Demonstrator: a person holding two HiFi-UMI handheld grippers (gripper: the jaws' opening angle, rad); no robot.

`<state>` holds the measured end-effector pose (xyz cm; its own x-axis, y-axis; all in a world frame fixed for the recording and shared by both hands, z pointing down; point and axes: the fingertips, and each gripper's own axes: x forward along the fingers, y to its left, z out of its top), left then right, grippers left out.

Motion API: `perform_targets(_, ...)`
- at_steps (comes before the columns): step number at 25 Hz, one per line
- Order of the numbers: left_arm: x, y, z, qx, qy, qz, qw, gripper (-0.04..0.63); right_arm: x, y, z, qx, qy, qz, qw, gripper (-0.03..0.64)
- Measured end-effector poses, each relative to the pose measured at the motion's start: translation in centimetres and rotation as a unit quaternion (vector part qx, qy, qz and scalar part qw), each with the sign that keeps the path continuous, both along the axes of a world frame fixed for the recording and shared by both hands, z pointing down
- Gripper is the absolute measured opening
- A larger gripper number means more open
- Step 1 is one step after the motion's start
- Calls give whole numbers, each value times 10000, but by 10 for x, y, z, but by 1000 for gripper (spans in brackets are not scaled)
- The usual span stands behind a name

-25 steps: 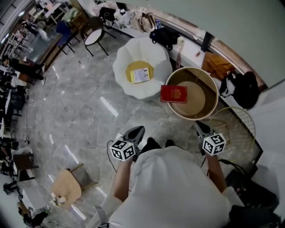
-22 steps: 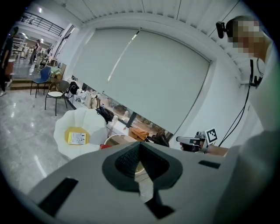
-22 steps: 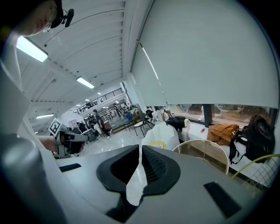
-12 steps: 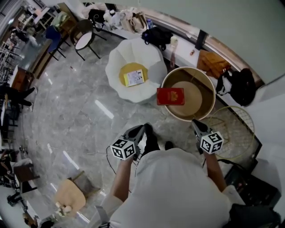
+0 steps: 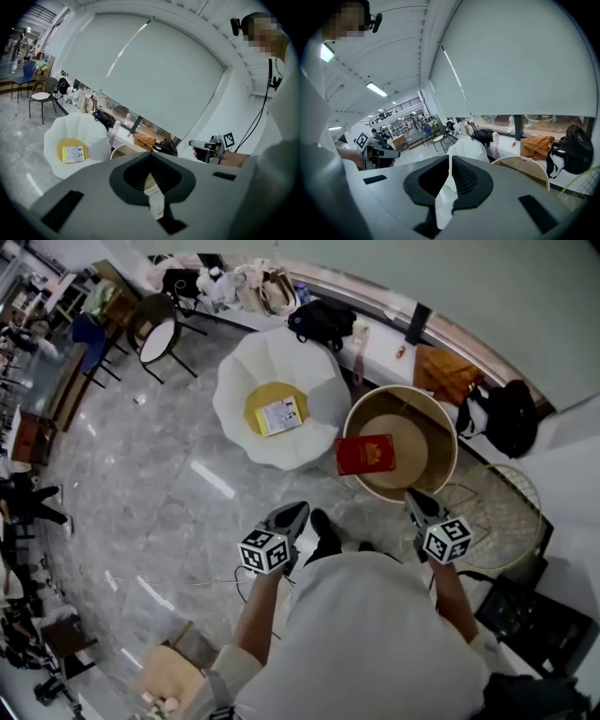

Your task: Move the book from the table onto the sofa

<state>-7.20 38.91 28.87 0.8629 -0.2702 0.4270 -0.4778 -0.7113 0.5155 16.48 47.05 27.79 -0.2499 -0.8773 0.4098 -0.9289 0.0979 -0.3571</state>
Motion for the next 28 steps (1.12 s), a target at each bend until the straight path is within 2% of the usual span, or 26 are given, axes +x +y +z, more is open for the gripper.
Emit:
perform_targets(7,-8,-47,31,-214,-64,561,9982,2,-30,-33,13,-114,16,352,9993,41)
perform_targets(14,-5,-75,57,-337,-139,1001,9943,2,-40,-54,21,-243,154,793,9964,41)
perform_targets(21,9,-78,81,-564,-272,1188,9909,2,-33,-54,32,-495,209,972,9938,41)
perform_targets(28,33,-87,85,-612,-298,1083,9918,2,-22,-73,50,-617,73,690,9957,43)
